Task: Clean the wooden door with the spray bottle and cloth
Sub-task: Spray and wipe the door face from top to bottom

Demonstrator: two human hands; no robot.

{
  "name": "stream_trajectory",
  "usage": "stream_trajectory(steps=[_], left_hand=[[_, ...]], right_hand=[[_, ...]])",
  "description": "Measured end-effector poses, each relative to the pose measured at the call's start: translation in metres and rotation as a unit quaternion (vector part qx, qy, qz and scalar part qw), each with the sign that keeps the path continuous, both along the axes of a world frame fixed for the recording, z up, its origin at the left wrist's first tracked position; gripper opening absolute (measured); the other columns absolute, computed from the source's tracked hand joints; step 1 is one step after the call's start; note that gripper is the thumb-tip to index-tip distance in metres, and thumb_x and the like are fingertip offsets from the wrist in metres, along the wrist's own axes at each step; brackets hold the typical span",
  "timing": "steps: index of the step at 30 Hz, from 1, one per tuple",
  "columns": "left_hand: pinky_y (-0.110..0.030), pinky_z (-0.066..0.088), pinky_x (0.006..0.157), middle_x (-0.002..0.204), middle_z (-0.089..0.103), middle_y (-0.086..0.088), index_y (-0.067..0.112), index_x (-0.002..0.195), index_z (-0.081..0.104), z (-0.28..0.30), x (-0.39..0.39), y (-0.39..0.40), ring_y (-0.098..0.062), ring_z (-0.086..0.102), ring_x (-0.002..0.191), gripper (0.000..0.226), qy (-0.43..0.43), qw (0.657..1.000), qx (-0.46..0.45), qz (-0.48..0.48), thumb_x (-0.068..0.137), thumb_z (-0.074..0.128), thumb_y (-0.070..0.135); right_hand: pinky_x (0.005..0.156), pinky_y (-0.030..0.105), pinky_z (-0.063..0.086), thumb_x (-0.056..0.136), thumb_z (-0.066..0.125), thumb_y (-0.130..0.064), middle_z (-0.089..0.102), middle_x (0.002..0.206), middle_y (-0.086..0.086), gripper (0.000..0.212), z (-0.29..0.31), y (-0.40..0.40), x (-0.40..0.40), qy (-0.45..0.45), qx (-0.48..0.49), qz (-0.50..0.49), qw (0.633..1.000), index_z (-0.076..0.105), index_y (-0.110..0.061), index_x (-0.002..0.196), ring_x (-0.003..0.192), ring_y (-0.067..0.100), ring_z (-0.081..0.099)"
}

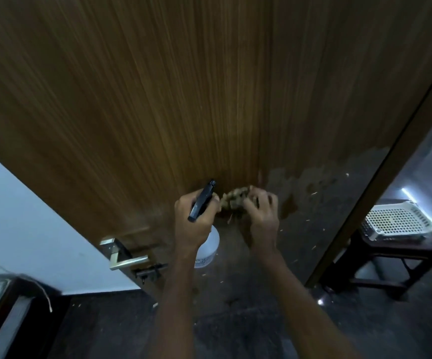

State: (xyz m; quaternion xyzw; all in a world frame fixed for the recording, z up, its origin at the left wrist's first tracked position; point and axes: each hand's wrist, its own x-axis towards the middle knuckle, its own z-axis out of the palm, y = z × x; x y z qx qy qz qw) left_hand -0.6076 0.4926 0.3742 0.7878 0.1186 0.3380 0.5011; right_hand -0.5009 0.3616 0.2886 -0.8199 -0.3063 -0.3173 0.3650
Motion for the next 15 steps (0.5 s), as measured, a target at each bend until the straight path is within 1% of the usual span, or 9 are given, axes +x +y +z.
stream_trajectory(steps=[2, 3, 4, 6, 9, 10, 11, 13, 15], left_hand=[[-0.043, 0.043, 0.047, 0.053, 0.057, -0.003, 0.004, 0.07, 0.066, 0.006, 0.006, 0.0, -0.022, 0.054, 0.044, 0.03, -0.005, 1.0, 0.016, -0.01, 0.098, 0.063, 0.017], [-0.042, 0.043, 0.047, 0.054, 0.058, -0.004, 0.005, 0.07, 0.065, 0.008, 0.009, 0.0, -0.022, 0.054, 0.044, 0.031, -0.006, 0.999, 0.025, -0.018, 0.097, 0.064, 0.017], [-0.043, 0.043, 0.045, 0.054, 0.058, -0.005, 0.004, 0.069, 0.065, 0.009, 0.012, 0.001, -0.024, 0.054, 0.043, 0.031, -0.007, 0.999, 0.036, -0.022, 0.097, 0.064, 0.017], [-0.046, 0.042, 0.045, 0.052, 0.055, -0.007, 0.002, 0.067, 0.063, 0.009, 0.018, 0.001, -0.028, 0.053, 0.043, 0.033, -0.004, 0.999, 0.047, -0.024, 0.097, 0.063, 0.018], [-0.047, 0.042, 0.046, 0.05, 0.052, -0.008, 0.001, 0.065, 0.061, 0.008, 0.026, -0.004, -0.029, 0.052, 0.041, 0.036, -0.017, 0.998, 0.053, -0.041, 0.097, 0.064, 0.017], [-0.047, 0.041, 0.045, 0.05, 0.052, -0.009, 0.001, 0.066, 0.061, 0.007, 0.029, -0.006, -0.028, 0.052, 0.041, 0.035, -0.016, 0.997, 0.054, -0.049, 0.097, 0.064, 0.017], [-0.047, 0.041, 0.045, 0.05, 0.052, -0.009, 0.0, 0.066, 0.061, 0.004, 0.032, -0.007, -0.029, 0.051, 0.041, 0.035, -0.013, 0.997, 0.051, -0.057, 0.097, 0.064, 0.017], [-0.047, 0.039, 0.044, 0.05, 0.052, -0.008, -0.002, 0.067, 0.06, 0.0, 0.036, -0.009, -0.032, 0.051, 0.041, 0.035, -0.008, 0.996, 0.044, -0.072, 0.095, 0.063, 0.018], [-0.044, 0.038, 0.043, 0.05, 0.052, -0.008, -0.003, 0.067, 0.059, -0.002, 0.04, -0.015, -0.031, 0.051, 0.041, 0.035, -0.005, 0.995, 0.046, -0.086, 0.094, 0.063, 0.018]], right_hand=[[0.066, 0.044, 0.06, 0.074, 0.088, -0.015, 0.055, 0.131, 0.007, 0.044, -0.022, -0.014, -0.001, 0.074, -0.049, 0.029, 0.996, 0.07, -0.017, 0.113, 0.116, 0.03, 0.05], [0.065, 0.044, 0.059, 0.074, 0.087, -0.017, 0.054, 0.131, 0.006, 0.045, -0.023, -0.018, 0.0, 0.089, -0.056, 0.037, 0.994, 0.069, -0.018, 0.115, 0.116, 0.028, 0.05], [0.066, 0.044, 0.059, 0.075, 0.085, -0.017, 0.055, 0.13, 0.005, 0.044, -0.017, -0.02, 0.001, 0.085, -0.056, 0.038, 0.994, 0.069, -0.018, 0.116, 0.116, 0.027, 0.05], [0.072, 0.042, 0.059, 0.079, 0.084, -0.012, 0.057, 0.129, 0.008, 0.041, 0.005, -0.016, 0.002, 0.048, -0.028, 0.015, 0.998, 0.07, -0.016, 0.118, 0.115, 0.028, 0.053], [0.084, 0.03, 0.054, 0.09, 0.072, 0.001, 0.063, 0.123, 0.013, 0.025, 0.042, -0.005, 0.016, -0.049, 0.078, -0.048, 0.995, 0.076, -0.012, 0.111, 0.11, 0.029, 0.058], [0.086, 0.029, 0.052, 0.091, 0.069, 0.003, 0.064, 0.122, 0.014, 0.025, 0.046, -0.002, 0.022, -0.063, 0.101, -0.068, 0.991, 0.078, -0.012, 0.108, 0.109, 0.03, 0.058], [0.086, 0.029, 0.051, 0.091, 0.07, 0.001, 0.064, 0.123, 0.013, 0.023, 0.042, 0.0, 0.027, -0.062, 0.106, -0.078, 0.989, 0.079, -0.013, 0.107, 0.109, 0.031, 0.058], [0.078, 0.032, 0.051, 0.087, 0.079, -0.009, 0.061, 0.128, 0.011, 0.02, 0.012, -0.003, 0.023, -0.022, 0.076, -0.077, 0.994, 0.077, -0.014, 0.106, 0.112, 0.033, 0.056], [0.071, 0.034, 0.054, 0.081, 0.084, -0.014, 0.059, 0.13, 0.006, 0.03, -0.022, -0.018, 0.011, 0.054, 0.03, -0.058, 0.996, 0.074, -0.014, 0.109, 0.113, 0.03, 0.054]])
